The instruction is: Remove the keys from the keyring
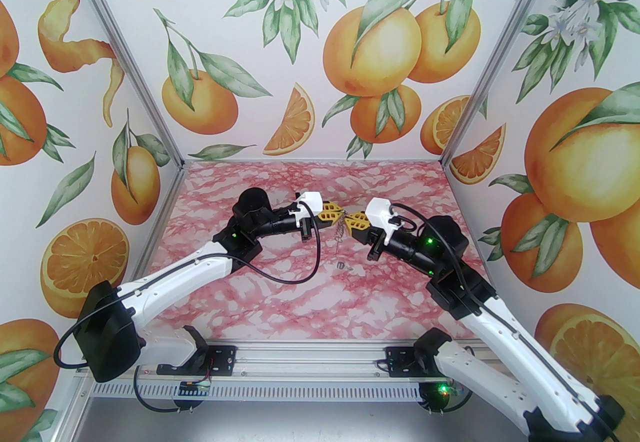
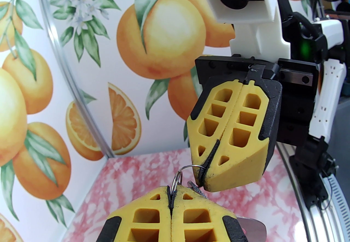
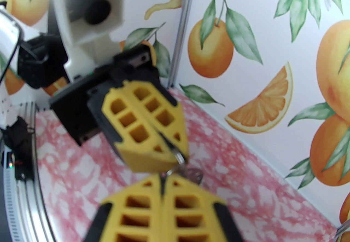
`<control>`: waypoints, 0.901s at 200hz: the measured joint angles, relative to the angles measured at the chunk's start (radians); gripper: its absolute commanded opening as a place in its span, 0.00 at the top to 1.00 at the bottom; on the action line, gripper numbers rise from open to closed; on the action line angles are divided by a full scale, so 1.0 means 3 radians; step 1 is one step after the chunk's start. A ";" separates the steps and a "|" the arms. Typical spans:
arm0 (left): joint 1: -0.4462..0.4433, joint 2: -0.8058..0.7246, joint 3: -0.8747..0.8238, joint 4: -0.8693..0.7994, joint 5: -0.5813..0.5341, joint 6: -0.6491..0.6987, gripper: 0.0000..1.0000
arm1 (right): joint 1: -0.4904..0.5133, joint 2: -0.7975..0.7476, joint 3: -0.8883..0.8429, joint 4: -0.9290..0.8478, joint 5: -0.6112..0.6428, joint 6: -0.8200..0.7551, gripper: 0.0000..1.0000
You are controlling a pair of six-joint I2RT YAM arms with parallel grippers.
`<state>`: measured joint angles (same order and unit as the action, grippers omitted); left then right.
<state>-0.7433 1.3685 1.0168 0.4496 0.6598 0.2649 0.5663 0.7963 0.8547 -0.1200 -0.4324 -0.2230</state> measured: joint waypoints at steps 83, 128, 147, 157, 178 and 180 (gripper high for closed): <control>-0.0043 -0.0020 0.0000 0.0022 -0.0103 -0.0089 1.00 | 0.0170 0.0009 0.0122 -0.0215 0.0299 -0.0375 1.00; -0.0062 -0.0028 -0.0005 0.0023 -0.0188 -0.0100 1.00 | 0.0188 0.0000 0.0125 -0.0266 0.0376 -0.0422 1.00; -0.0070 -0.0028 -0.0006 0.0033 -0.0196 -0.0097 1.00 | 0.0189 0.0010 0.0125 -0.0262 0.0376 -0.0407 1.00; -0.0079 -0.0028 -0.0006 0.0037 -0.0198 -0.0089 1.00 | 0.0191 0.0033 0.0131 -0.0261 0.0376 -0.0380 1.00; -0.0085 -0.0032 -0.0029 0.0065 -0.0231 -0.0072 1.00 | 0.0203 0.0095 0.0161 -0.0216 0.0387 -0.0263 0.95; -0.0086 -0.0032 -0.0031 0.0069 -0.0237 -0.0072 1.00 | 0.0203 0.0095 0.0161 -0.0211 0.0387 -0.0252 0.94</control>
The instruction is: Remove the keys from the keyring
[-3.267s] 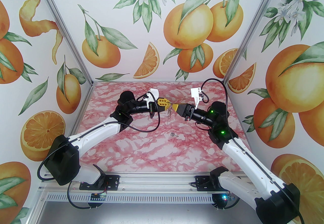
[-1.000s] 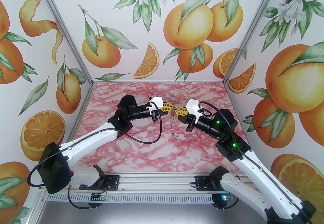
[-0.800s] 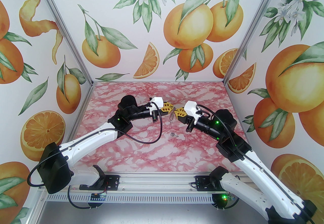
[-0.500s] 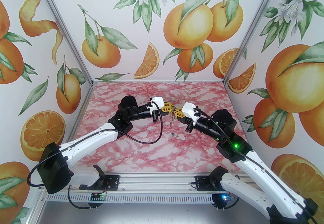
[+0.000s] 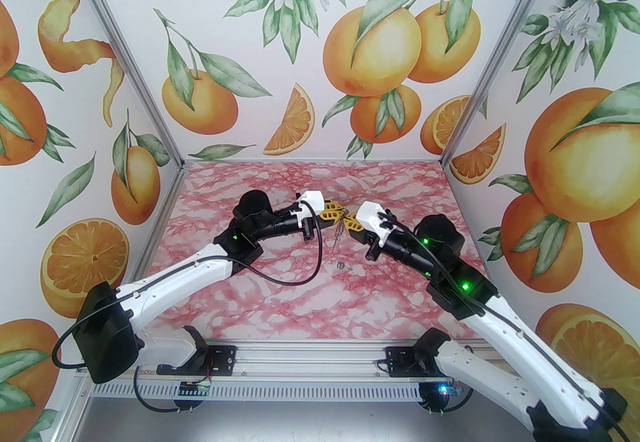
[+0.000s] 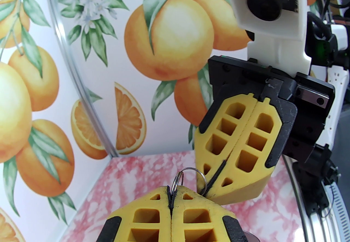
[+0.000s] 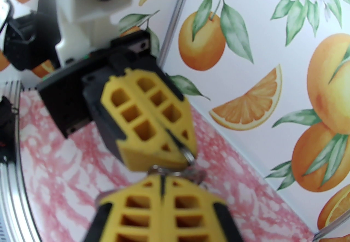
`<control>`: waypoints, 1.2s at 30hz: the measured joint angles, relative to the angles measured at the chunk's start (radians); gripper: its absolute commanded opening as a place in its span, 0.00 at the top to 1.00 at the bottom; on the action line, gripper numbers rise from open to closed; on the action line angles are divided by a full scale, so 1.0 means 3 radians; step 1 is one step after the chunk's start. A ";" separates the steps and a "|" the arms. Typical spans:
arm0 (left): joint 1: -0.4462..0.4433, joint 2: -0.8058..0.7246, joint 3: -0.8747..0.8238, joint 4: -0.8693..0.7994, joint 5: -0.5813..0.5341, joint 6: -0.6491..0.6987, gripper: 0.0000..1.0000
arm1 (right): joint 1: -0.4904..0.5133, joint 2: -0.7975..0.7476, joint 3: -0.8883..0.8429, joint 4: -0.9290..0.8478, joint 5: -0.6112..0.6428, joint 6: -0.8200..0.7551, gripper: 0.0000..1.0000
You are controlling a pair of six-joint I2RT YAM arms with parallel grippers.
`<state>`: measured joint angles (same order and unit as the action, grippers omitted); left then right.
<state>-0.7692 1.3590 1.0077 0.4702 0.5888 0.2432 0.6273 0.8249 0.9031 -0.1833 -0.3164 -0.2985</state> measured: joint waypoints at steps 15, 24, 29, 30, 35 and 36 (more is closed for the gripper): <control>-0.0006 -0.0084 -0.0013 0.0122 -0.0104 0.0078 1.00 | -0.0264 0.0057 -0.0025 0.0308 -0.0333 0.0810 0.83; -0.0015 -0.0085 -0.0013 0.0142 -0.0130 0.0088 1.00 | -0.0402 0.0141 -0.0045 0.0554 -0.0594 0.1180 0.83; -0.0015 -0.0099 -0.0013 0.0144 -0.0145 0.0098 1.00 | -0.0416 0.0183 -0.0045 0.0622 -0.0608 0.1280 0.84; -0.0014 -0.0099 -0.0013 0.0144 -0.0155 0.0100 1.00 | -0.0417 0.0195 -0.0045 0.0626 -0.0608 0.1296 0.85; -0.0015 -0.0099 -0.0013 0.0144 -0.0160 0.0141 1.00 | -0.0423 0.0205 -0.0045 0.0624 -0.0605 0.1303 0.89; -0.0014 -0.0099 -0.0013 0.0141 -0.0161 0.0150 1.00 | -0.0425 0.0206 -0.0045 0.0623 -0.0603 0.1305 0.90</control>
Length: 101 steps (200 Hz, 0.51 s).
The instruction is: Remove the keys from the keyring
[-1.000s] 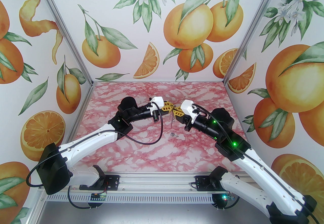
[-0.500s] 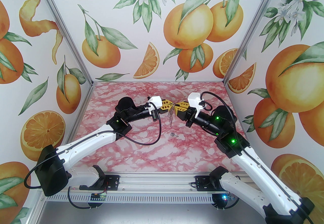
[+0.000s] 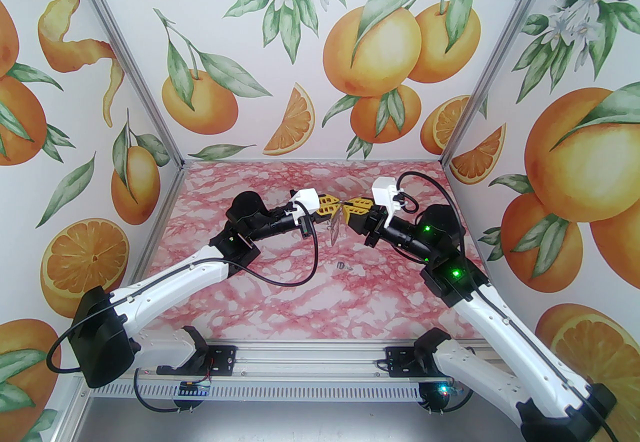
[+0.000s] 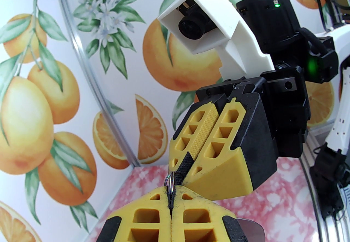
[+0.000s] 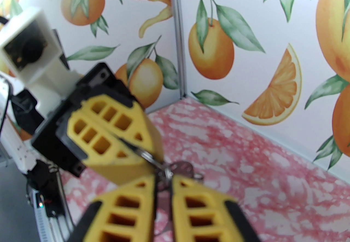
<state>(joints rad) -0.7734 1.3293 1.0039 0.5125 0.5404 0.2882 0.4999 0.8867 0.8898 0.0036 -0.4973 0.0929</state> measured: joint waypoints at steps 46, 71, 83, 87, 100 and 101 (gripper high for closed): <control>-0.0001 0.0000 -0.0008 0.0000 -0.0053 0.0024 1.00 | -0.0013 -0.0001 0.0000 -0.0006 0.0024 -0.0047 1.00; -0.0001 0.0000 -0.0017 -0.0001 -0.0075 0.0034 1.00 | -0.0013 -0.0004 0.0000 -0.0028 0.0025 -0.0112 1.00; -0.0005 0.0000 -0.0022 -0.0001 -0.0104 0.0034 1.00 | -0.0013 -0.0010 0.0000 -0.0038 0.0029 -0.0141 1.00; -0.0008 0.0000 -0.0024 0.0000 -0.0118 0.0034 1.00 | -0.0013 -0.0011 0.0000 -0.0042 0.0034 -0.0158 1.00; -0.0020 -0.0001 -0.0033 -0.0001 -0.0169 0.0033 1.00 | -0.0013 -0.0018 -0.0001 -0.0050 0.0037 -0.0191 1.00; -0.0020 0.0000 -0.0033 -0.0001 -0.0170 0.0032 1.00 | -0.0013 -0.0019 -0.0001 -0.0050 0.0037 -0.0196 1.00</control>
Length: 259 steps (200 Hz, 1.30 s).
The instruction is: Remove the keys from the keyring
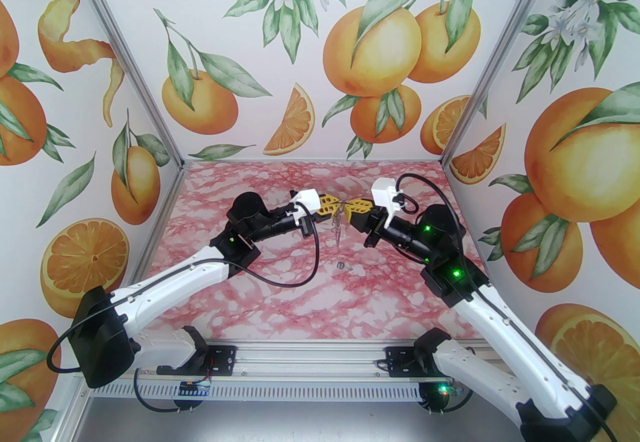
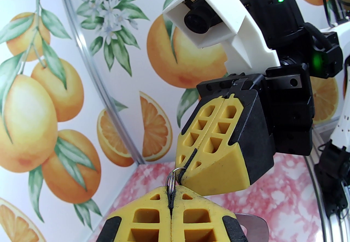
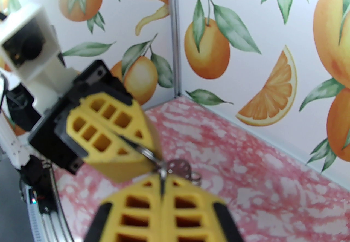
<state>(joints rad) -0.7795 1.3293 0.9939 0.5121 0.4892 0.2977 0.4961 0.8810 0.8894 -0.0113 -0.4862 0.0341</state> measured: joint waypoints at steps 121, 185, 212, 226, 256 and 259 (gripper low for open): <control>-0.0024 0.0009 -0.0018 -0.0001 -0.0061 -0.0014 1.00 | 0.0266 -0.0151 -0.0099 -0.0025 0.0375 -0.0842 1.00; -0.0033 0.0019 -0.0019 -0.0010 -0.0084 -0.0038 1.00 | 0.0392 -0.0234 -0.0112 -0.0134 0.0670 -0.1293 1.00; -0.0046 0.0050 -0.0018 -0.0009 -0.0074 -0.0097 1.00 | 0.0436 -0.0261 -0.0118 -0.0202 0.0758 -0.1470 1.00; -0.0046 0.0071 -0.0019 -0.0010 -0.0065 -0.0113 1.00 | 0.0463 -0.0254 -0.0118 -0.0234 0.0810 -0.1548 1.00; -0.0045 0.0104 -0.0019 -0.0015 -0.0071 -0.0135 1.00 | 0.0548 -0.0193 -0.0102 -0.0276 0.0940 -0.1759 1.00; -0.0046 0.0106 -0.0019 -0.0015 -0.0078 -0.0136 1.00 | 0.0559 -0.0182 -0.0099 -0.0277 0.0956 -0.1779 1.00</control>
<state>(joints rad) -0.7933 1.3609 0.9882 0.5076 0.4660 0.2569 0.6640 0.8265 0.8597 -0.0944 -0.1993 -0.4995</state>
